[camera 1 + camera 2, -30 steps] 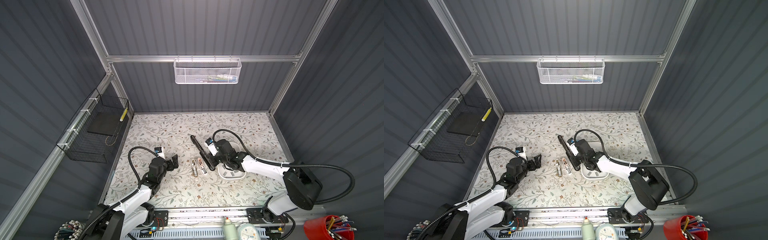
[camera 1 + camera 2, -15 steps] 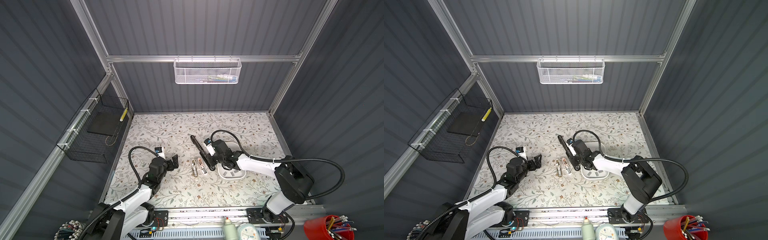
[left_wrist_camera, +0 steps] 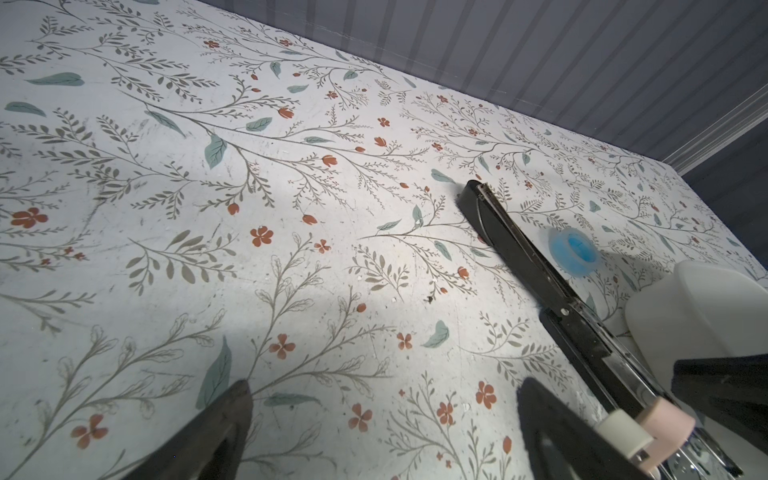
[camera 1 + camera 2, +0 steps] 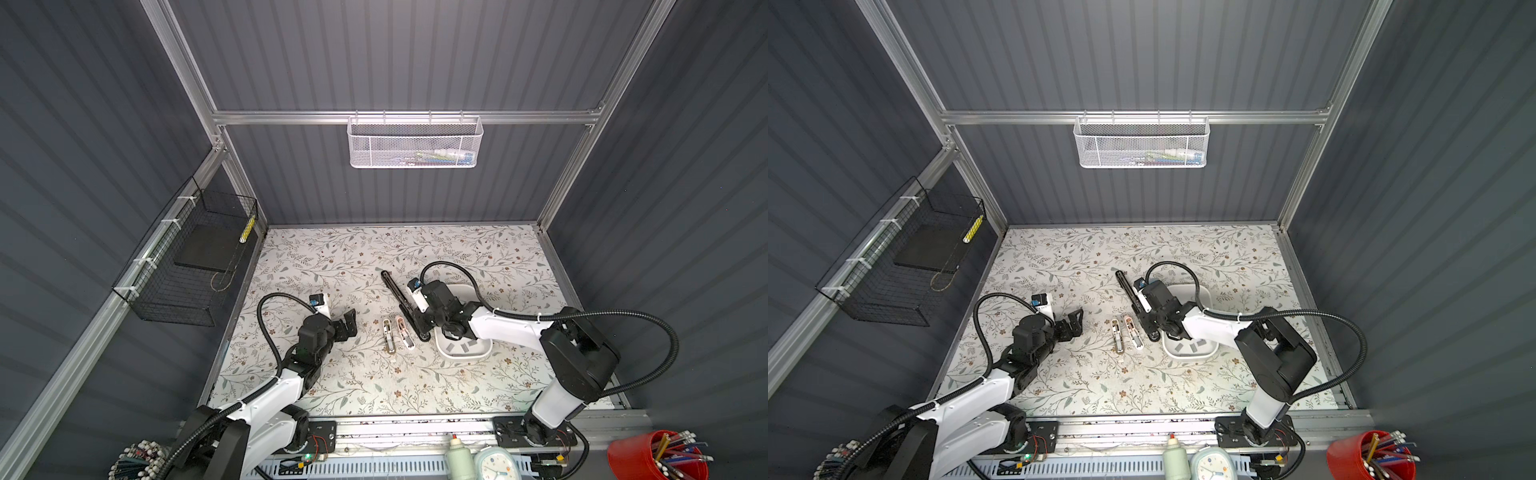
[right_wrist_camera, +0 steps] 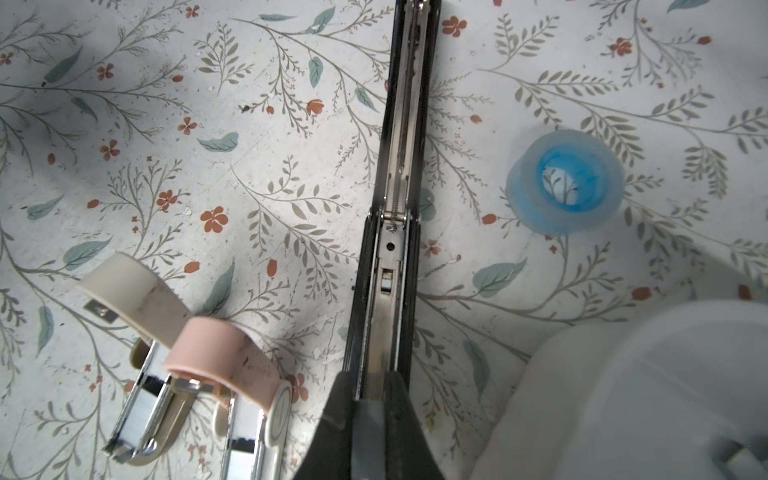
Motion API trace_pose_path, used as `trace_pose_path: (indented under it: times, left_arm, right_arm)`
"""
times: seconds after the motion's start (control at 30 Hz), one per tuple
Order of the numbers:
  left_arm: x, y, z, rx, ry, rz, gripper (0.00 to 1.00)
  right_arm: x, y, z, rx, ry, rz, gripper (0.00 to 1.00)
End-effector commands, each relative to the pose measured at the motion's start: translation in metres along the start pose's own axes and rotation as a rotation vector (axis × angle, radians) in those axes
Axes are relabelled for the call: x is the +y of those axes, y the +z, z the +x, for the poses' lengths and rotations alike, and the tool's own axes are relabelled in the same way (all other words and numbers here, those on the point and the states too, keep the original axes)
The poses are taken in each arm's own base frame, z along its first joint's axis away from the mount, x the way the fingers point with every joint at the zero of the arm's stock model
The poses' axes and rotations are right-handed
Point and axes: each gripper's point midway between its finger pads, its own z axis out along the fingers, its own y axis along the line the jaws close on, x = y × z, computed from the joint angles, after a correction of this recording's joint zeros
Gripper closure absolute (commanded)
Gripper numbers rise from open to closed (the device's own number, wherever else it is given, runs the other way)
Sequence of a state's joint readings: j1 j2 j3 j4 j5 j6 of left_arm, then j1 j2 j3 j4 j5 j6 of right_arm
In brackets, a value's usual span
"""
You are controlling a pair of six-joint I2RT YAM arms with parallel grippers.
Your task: Load the staples into the stapler
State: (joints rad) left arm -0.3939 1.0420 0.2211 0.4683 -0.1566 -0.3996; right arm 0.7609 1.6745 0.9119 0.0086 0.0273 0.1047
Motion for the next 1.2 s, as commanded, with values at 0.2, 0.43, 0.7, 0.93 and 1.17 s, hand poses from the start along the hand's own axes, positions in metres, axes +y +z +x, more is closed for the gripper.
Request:
trace_pose_path:
  times: [0.2, 0.43, 0.7, 0.93, 1.17]
  left_arm:
    - [-0.004, -0.002, -0.005, -0.024, 0.015, 0.019, 0.00]
    - [-0.004, -0.002, -0.005, -0.024, 0.014, 0.021, 0.00]
    - [-0.005, -0.002, -0.005, -0.026, 0.013, 0.025, 0.00]
    - [-0.005, -0.002, -0.005, -0.024, 0.014, 0.024, 0.00]
    - [-0.005, -0.002, -0.005, -0.023, 0.014, 0.024, 0.00]
  right_arm:
    - [-0.001, 0.004, 0.000, 0.014, 0.016, 0.012, 0.92]
    - [-0.001, 0.006, 0.005, 0.028, 0.013, 0.016, 0.92]
    - [-0.003, 0.006, 0.008, 0.040, 0.009, 0.028, 0.92]
    - [-0.001, 0.006, 0.012, 0.054, 0.005, 0.031, 0.92]
    - [0.000, 0.005, 0.021, 0.078, 0.005, 0.047, 0.92]
